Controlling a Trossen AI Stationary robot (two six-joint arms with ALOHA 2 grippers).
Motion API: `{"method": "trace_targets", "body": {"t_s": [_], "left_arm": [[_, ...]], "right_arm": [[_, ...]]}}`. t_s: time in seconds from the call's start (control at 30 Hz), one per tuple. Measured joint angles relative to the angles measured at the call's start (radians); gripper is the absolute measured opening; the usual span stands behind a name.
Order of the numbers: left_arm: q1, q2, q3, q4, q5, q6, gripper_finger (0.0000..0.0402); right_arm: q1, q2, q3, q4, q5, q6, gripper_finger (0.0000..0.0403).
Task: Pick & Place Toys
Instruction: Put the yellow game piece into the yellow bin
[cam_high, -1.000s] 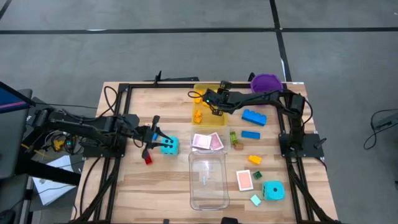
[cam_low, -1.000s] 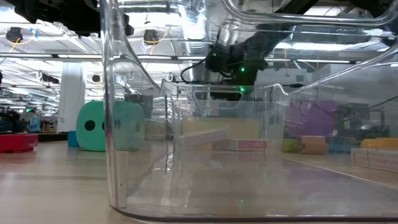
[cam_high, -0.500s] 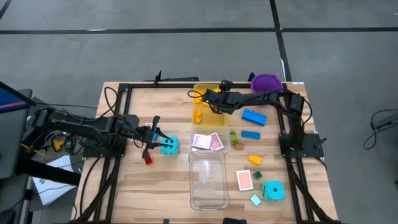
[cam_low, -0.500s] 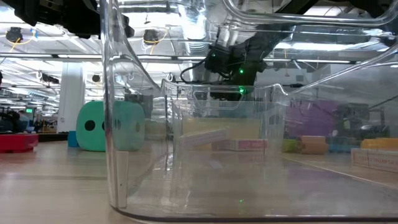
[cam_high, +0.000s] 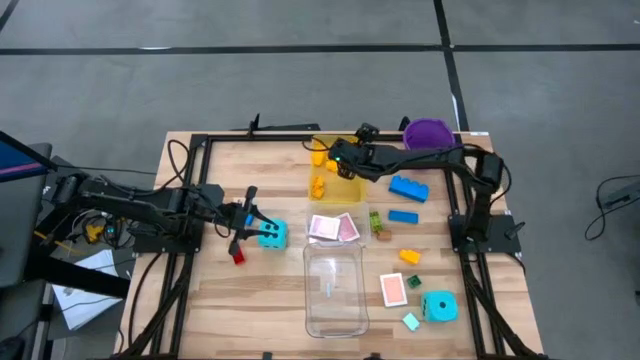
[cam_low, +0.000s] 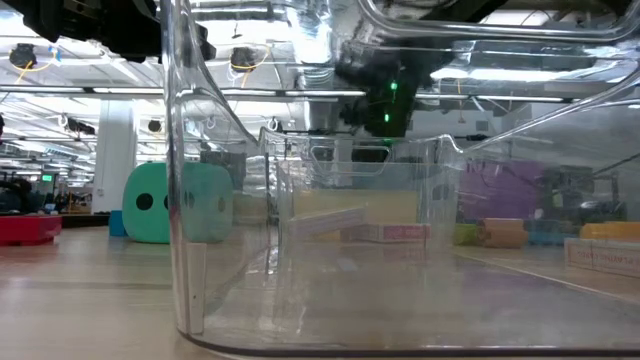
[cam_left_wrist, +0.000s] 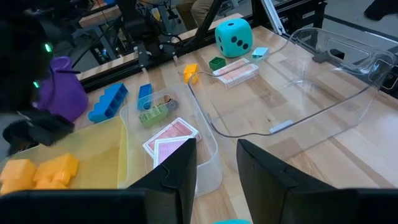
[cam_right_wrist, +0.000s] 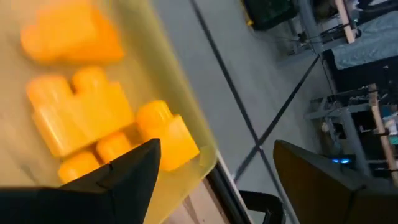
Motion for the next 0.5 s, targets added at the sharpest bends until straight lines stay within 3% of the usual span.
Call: {"method": "trace_targets", "body": {"t_s": [0.5], "left_arm": [[0.0, 0.0, 0.0, -0.003, 0.0, 0.0, 0.0108]], "right_arm": [[0.151, -0.247, 0.0, -0.206, -0.003, 0.467, 0.0304]]}}
